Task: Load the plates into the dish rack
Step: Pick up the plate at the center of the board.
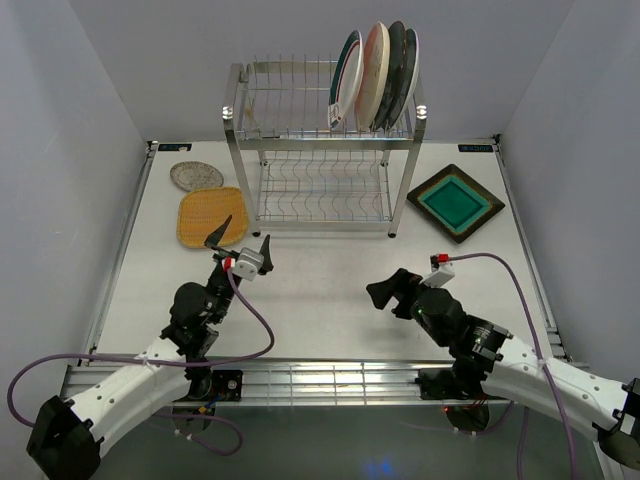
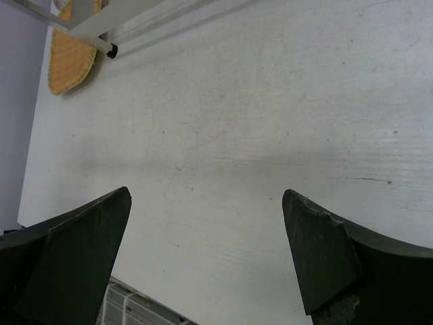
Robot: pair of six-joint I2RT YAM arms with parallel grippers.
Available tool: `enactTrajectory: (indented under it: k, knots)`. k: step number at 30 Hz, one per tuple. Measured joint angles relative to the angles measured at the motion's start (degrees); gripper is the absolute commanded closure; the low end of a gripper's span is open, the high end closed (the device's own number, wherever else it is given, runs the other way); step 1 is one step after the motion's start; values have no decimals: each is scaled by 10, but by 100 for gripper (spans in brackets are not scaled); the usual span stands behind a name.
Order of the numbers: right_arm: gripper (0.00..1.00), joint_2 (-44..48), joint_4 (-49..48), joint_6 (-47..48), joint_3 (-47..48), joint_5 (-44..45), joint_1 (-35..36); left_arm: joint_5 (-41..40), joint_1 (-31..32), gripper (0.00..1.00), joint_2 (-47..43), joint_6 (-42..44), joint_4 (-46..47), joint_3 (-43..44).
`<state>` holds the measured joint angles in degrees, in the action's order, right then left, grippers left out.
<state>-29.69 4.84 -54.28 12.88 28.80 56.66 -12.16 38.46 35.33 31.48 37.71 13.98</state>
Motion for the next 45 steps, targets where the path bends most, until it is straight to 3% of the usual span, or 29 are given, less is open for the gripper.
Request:
enactTrajectory:
  k: [9, 24, 35, 45]
  knots:
    - [2, -32, 89, 8, 92, 99, 0, -37, 0, 2, 30, 21, -24, -44]
    - [2, 115, 127, 25, 91, 262, -8, -35, 0, 2, 55, 46, -45, -80]
    - [2, 96, 133, 13, 90, 391, -8, -39, 0, 2, 63, 93, -45, -89]
    - [4, -2, 140, -7, 112, 454, -8, -104, 0, 2, 198, 147, -24, -89]
